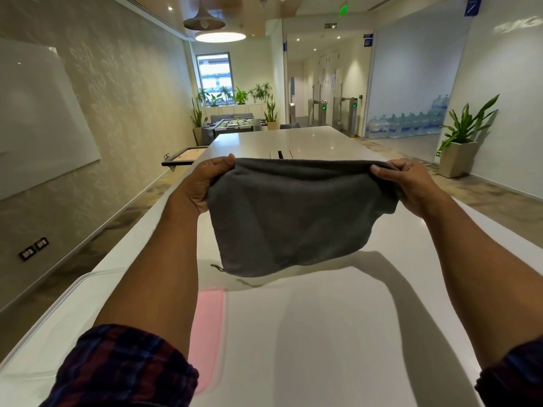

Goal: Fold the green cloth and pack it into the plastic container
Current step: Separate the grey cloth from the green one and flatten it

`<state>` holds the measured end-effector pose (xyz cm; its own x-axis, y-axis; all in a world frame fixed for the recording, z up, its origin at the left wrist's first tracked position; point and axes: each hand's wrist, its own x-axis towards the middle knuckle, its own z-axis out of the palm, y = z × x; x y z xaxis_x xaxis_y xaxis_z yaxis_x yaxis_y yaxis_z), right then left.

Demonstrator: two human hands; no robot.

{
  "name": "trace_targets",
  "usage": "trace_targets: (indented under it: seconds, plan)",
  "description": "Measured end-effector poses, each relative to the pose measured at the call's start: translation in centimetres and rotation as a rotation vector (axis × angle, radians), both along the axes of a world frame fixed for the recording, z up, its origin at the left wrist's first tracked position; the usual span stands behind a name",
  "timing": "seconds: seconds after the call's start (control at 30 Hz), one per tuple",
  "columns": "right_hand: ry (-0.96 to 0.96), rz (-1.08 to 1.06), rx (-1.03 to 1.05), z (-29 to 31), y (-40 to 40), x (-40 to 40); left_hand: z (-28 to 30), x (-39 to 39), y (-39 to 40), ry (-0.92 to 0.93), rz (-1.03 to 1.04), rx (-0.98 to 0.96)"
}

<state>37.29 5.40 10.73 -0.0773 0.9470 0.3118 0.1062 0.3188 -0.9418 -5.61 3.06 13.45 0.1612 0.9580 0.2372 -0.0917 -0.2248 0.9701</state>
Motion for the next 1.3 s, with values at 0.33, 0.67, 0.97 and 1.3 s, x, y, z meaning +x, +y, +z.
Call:
trace_targets:
  seconds: [0.33,0.67,0.97,1.3]
  plan:
    - [-0.095,0.532,-0.316,0.5,-1.7,1.6,-1.4,-0.8,1.1,0.284,-0.307,0.021]
    - [-0.428,0.155,-0.440,-3.4,0.4,0.6,-4.7,0.5,0.7,0.539,-0.096,-0.433]
    - [-0.638,-0.105,-0.345,-8.8,1.8,-0.5,-9.9,0.7,1.4,0.946,0.212,-0.431]
    - [-1.010,-0.408,-0.103,-11.0,2.8,-3.6,-13.0,2.3,1.7,1.040,0.515,-0.250]
